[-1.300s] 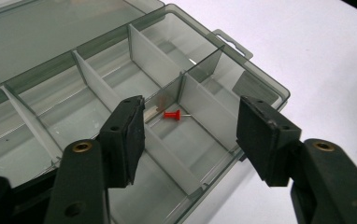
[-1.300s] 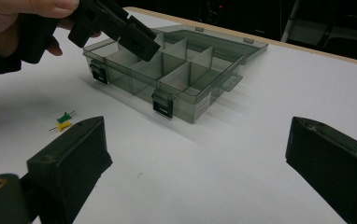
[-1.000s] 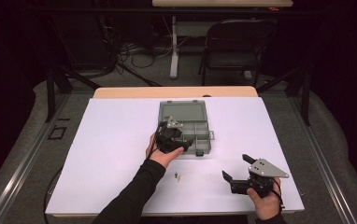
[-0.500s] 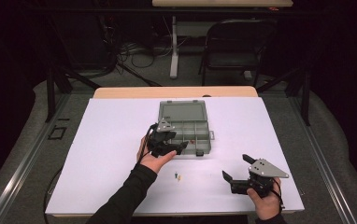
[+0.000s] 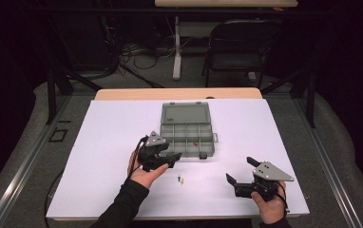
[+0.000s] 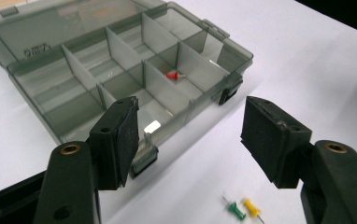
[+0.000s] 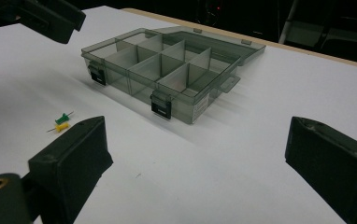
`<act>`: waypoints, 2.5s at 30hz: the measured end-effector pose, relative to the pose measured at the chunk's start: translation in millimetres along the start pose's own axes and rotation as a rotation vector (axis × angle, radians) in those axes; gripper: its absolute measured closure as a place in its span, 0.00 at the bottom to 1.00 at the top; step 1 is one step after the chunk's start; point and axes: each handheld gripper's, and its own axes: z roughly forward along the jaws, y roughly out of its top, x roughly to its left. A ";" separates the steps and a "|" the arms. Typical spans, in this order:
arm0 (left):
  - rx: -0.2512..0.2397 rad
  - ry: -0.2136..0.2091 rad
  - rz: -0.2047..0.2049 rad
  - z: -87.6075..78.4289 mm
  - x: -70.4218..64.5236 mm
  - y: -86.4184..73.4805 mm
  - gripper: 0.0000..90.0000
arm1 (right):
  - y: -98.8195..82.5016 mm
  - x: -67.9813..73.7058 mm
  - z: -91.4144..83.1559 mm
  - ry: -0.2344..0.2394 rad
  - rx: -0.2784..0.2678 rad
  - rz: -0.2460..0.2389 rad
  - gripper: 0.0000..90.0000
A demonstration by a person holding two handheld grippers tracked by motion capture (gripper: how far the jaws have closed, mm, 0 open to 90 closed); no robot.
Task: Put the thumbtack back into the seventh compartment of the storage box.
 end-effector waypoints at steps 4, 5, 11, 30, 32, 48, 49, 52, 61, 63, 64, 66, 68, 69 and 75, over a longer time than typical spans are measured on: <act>0.010 0.008 0.003 -2.5 -1.1 -7.6 0.42 | 0.1 0.1 -0.4 -0.001 0.003 0.000 0.07; 0.009 0.009 0.007 -3.4 -1.5 -10.0 0.42 | 0.1 0.1 -0.4 -0.001 0.003 0.000 0.07; 0.007 0.006 -0.002 -7.1 -6.1 -20.4 0.45 | 0.0 0.1 0.1 0.001 0.000 -0.001 0.07; 0.057 -0.027 -0.016 6.1 -21.3 -43.5 0.59 | -0.2 -0.5 -0.3 -0.001 -0.003 0.002 0.07; 0.060 -0.025 -0.013 8.0 -22.4 -45.4 0.60 | -0.2 -0.4 -0.3 -0.001 -0.002 0.002 0.07; 0.116 -0.023 -0.041 27.8 -29.3 -56.4 0.72 | -0.3 -0.5 -0.3 0.000 -0.003 0.001 0.07; 0.116 -0.023 -0.041 27.8 -29.3 -56.4 0.73 | -0.4 -0.5 -0.3 0.000 -0.003 0.001 0.07; 0.122 -0.028 -0.038 29.1 -28.6 -56.8 0.74 | -0.4 -0.6 -0.3 0.001 -0.002 0.001 0.07; 0.137 -0.027 -0.040 31.2 -29.6 -57.4 0.78 | -0.3 -0.7 -0.6 0.001 -0.001 0.001 0.07; 0.138 -0.027 -0.044 31.3 -29.7 -57.7 0.79 | -0.4 -0.8 -0.6 0.002 -0.001 0.001 0.07; 0.143 -0.027 -0.045 30.9 -29.0 -58.0 0.80 | -0.4 -0.8 -0.5 0.001 -0.001 0.002 0.08; 0.143 -0.028 -0.044 30.8 -28.9 -58.3 0.81 | -0.4 -0.7 -0.5 0.002 -0.001 0.001 0.08; 0.142 -0.025 -0.048 30.7 -29.0 -58.9 0.83 | -0.4 -0.6 -0.4 0.001 -0.002 0.000 0.08; 0.142 -0.025 -0.048 30.7 -29.0 -58.9 0.85 | -0.4 -0.6 -0.4 0.001 -0.002 0.000 0.08; 0.141 -0.020 -0.051 30.5 -28.0 -59.7 0.89 | -0.5 -0.6 -0.2 0.001 0.003 0.001 0.08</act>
